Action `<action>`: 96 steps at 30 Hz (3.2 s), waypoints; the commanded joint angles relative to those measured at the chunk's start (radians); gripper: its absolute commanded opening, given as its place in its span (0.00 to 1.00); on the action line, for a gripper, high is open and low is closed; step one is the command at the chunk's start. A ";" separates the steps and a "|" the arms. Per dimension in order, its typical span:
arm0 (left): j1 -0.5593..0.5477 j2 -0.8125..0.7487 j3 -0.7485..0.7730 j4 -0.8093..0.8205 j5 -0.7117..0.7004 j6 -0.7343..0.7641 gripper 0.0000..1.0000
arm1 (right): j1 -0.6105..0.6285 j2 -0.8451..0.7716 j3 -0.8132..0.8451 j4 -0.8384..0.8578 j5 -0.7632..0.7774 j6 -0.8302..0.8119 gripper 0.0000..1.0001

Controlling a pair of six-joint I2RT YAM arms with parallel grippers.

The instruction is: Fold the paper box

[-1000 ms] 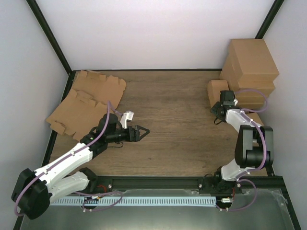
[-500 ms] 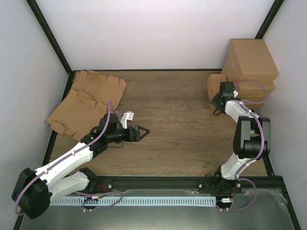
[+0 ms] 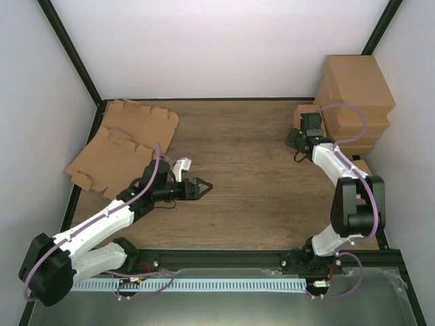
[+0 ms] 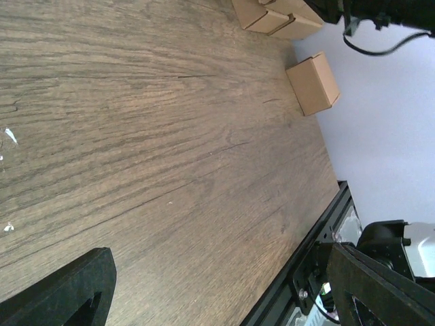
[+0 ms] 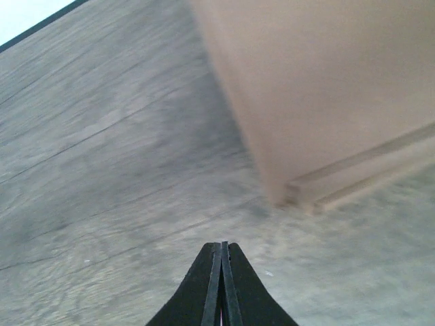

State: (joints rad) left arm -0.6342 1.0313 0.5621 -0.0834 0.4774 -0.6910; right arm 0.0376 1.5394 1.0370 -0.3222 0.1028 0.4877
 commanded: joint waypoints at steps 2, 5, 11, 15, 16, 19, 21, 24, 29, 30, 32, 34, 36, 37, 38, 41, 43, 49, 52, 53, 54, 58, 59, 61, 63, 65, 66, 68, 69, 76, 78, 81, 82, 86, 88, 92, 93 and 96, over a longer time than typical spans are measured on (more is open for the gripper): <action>0.004 0.006 0.040 0.022 0.009 0.024 0.88 | 0.041 0.175 0.186 -0.067 -0.058 -0.122 0.01; 0.004 0.001 0.039 0.016 0.002 0.023 0.88 | 0.048 0.287 0.294 -0.148 -0.004 -0.116 0.01; 0.004 0.002 0.039 0.015 -0.003 0.018 0.88 | 0.048 0.376 0.360 -0.205 0.119 -0.097 0.01; 0.004 0.009 0.043 0.015 0.000 0.022 0.88 | 0.022 0.407 0.386 -0.239 0.159 -0.090 0.01; 0.004 0.009 0.045 0.013 -0.001 0.023 0.88 | 0.013 0.401 0.383 -0.235 0.158 -0.088 0.01; 0.004 0.009 0.044 0.011 -0.003 0.026 0.88 | -0.006 0.393 0.373 -0.223 0.162 -0.081 0.01; 0.004 0.011 0.043 0.012 -0.002 0.027 0.88 | -0.011 0.396 0.378 -0.229 0.185 -0.072 0.01; 0.004 0.013 0.044 0.015 0.000 0.025 0.88 | -0.010 0.403 0.383 -0.237 0.229 -0.048 0.01; 0.004 0.009 0.042 0.014 -0.002 0.025 0.88 | -0.010 0.408 0.383 -0.242 0.299 -0.044 0.01; 0.004 0.007 0.041 0.014 -0.002 0.025 0.88 | -0.010 0.410 0.384 -0.241 0.303 -0.049 0.01; 0.004 0.008 0.041 0.012 0.000 0.024 0.88 | -0.010 0.416 0.390 -0.246 0.312 -0.057 0.01; 0.004 0.009 0.043 0.013 0.000 0.024 0.88 | -0.009 0.424 0.400 -0.256 0.331 -0.062 0.01; 0.004 0.008 0.045 0.013 0.000 0.025 0.88 | -0.011 0.431 0.404 -0.267 0.360 -0.056 0.01; 0.004 0.007 0.044 0.013 0.000 0.025 0.88 | -0.010 0.431 0.406 -0.271 0.369 -0.052 0.01; 0.004 0.007 0.045 0.013 0.000 0.024 0.88 | -0.009 0.430 0.406 -0.269 0.361 -0.054 0.01; 0.004 0.011 0.045 0.017 0.001 0.024 0.88 | -0.006 0.419 0.404 -0.243 0.249 -0.095 0.01; 0.004 0.016 0.048 0.019 0.003 0.022 0.88 | 0.000 0.409 0.404 -0.227 0.154 -0.125 0.01; 0.004 0.015 0.052 0.019 0.003 0.021 0.88 | 0.026 0.367 0.405 -0.220 -0.059 -0.208 0.01; 0.004 0.018 0.052 0.018 0.003 0.021 0.88 | 0.037 0.349 0.404 -0.243 -0.042 -0.201 0.01; 0.004 0.018 0.053 0.019 0.005 0.021 0.88 | 0.040 0.345 0.403 -0.256 -0.002 -0.192 0.01; 0.004 0.019 0.052 0.020 0.006 0.022 0.88 | 0.042 0.341 0.399 -0.265 0.036 -0.183 0.01; 0.004 0.015 0.053 0.019 0.009 0.022 0.88 | 0.044 0.342 0.397 -0.303 0.178 -0.156 0.01; 0.003 0.014 0.051 0.019 0.009 0.022 0.88 | 0.044 0.344 0.400 -0.314 0.211 -0.150 0.01; 0.004 0.011 0.050 0.017 0.009 0.022 0.88 | 0.044 0.353 0.411 -0.339 0.266 -0.136 0.01; 0.004 0.008 0.050 0.015 0.009 0.021 0.88 | 0.043 0.365 0.427 -0.369 0.296 -0.126 0.01; 0.004 0.005 0.047 0.014 0.008 0.021 0.88 | 0.044 0.369 0.434 -0.383 0.317 -0.116 0.01; 0.004 0.002 0.046 0.013 0.007 0.019 0.88 | 0.044 0.370 0.434 -0.383 0.336 -0.110 0.01; 0.004 -0.003 0.044 0.012 0.006 0.020 0.88 | 0.043 0.375 0.438 -0.386 0.373 -0.105 0.01; 0.004 -0.006 0.045 0.010 0.006 0.019 0.88 | 0.043 0.379 0.443 -0.389 0.387 -0.105 0.01; 0.004 -0.020 0.040 -0.001 0.001 0.021 0.88 | 0.043 0.406 0.459 -0.414 0.446 -0.086 0.01; 0.004 -0.022 0.038 0.000 0.000 0.019 0.88 | 0.042 0.407 0.454 -0.414 0.466 -0.080 0.01; 0.003 -0.025 0.040 -0.002 0.001 0.020 0.88 | 0.035 0.410 0.444 -0.404 0.475 -0.085 0.01; 0.004 -0.026 0.039 -0.003 0.001 0.019 0.88 | 0.030 0.411 0.443 -0.402 0.469 -0.084 0.01; 0.004 -0.031 0.039 -0.008 -0.002 0.020 0.88 | 0.024 0.416 0.442 -0.396 0.466 -0.082 0.01; 0.004 -0.031 0.037 -0.009 -0.003 0.019 0.88 | 0.023 0.414 0.448 -0.399 0.446 -0.084 0.01; 0.004 -0.027 0.038 -0.009 -0.006 0.018 0.88 | 0.035 0.387 0.444 -0.379 0.314 -0.129 0.01; 0.004 -0.025 0.039 -0.008 -0.006 0.018 0.88 | 0.043 0.375 0.439 -0.367 0.266 -0.153 0.01; 0.004 -0.018 0.045 -0.009 -0.008 0.023 0.88 | 0.061 0.342 0.429 -0.339 0.114 -0.200 0.01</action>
State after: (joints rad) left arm -0.6342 1.0134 0.5888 -0.0925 0.4751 -0.6773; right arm 0.0895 1.9377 1.4521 -0.7044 0.3725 0.3527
